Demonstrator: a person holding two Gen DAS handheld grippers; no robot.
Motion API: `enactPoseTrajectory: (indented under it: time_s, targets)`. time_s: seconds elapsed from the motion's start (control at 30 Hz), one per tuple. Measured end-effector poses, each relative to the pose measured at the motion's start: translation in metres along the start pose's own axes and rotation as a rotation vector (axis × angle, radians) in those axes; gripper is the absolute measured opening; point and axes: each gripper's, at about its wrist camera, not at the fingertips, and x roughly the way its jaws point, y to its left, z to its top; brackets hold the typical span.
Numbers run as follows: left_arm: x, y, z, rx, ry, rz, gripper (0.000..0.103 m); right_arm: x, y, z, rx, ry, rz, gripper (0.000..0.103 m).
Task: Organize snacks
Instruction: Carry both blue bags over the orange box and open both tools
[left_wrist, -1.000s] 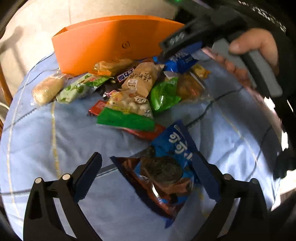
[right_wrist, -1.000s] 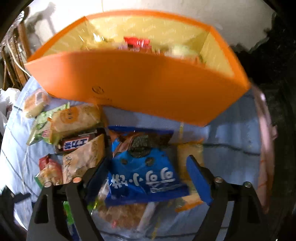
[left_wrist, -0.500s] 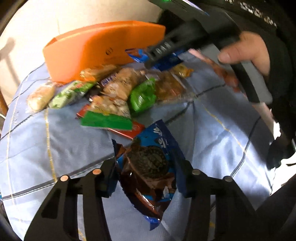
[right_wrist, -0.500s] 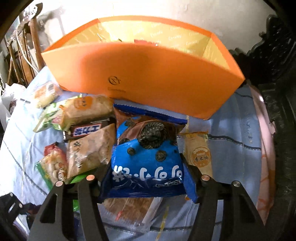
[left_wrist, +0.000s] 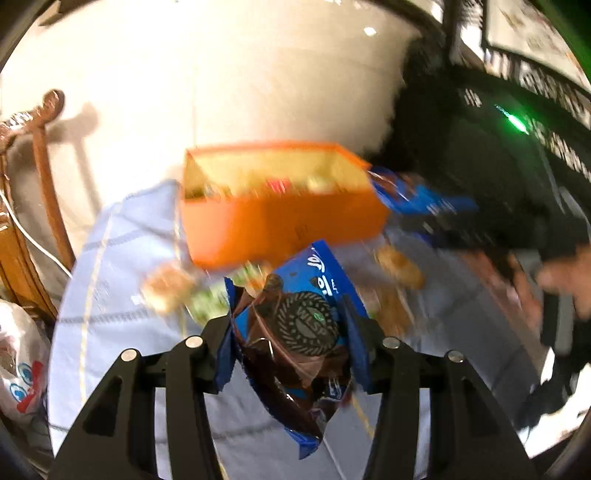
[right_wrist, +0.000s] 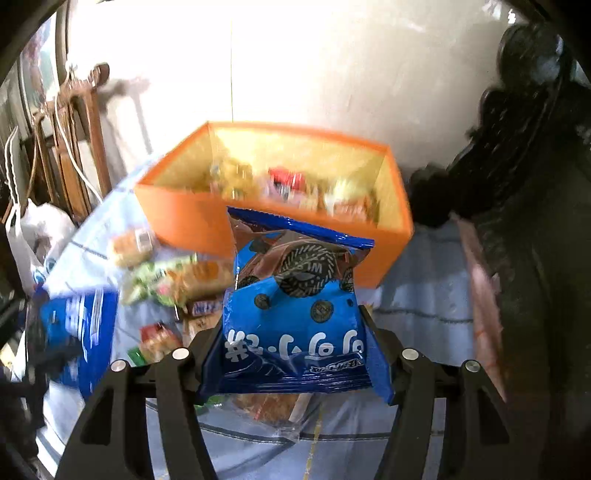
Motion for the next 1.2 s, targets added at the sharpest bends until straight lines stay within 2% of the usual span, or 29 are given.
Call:
enactPoseTrajectory:
  time_s: [0.27,0.37,0.53,0.93,1.2]
  targets:
    - [-0.031,0.005,0.084,-0.011,-0.161,0.041,0.049,-0.071,-0.013,0.037,0.028,-0.164,-0.027,0.064]
    - [-0.043,0.003,0.1,-0.01,-0.189,0.038,0.049,-0.092,-0.015,0.044,0.03,-0.214,-0.033,0.064]
    - [-0.052,-0.003,0.113,-0.018,-0.209,0.031,0.049,-0.108,-0.018,0.049,0.041,-0.245,-0.033,0.064]
    - [-0.038,-0.006,0.154,-0.015,-0.227,0.043,0.049,-0.105,-0.025,0.078,0.058,-0.281,-0.044,0.064]
    - [0.004,0.0,0.196,-0.007,-0.224,0.075,0.049,-0.065,-0.039,0.121,0.057,-0.262,-0.056,0.064]
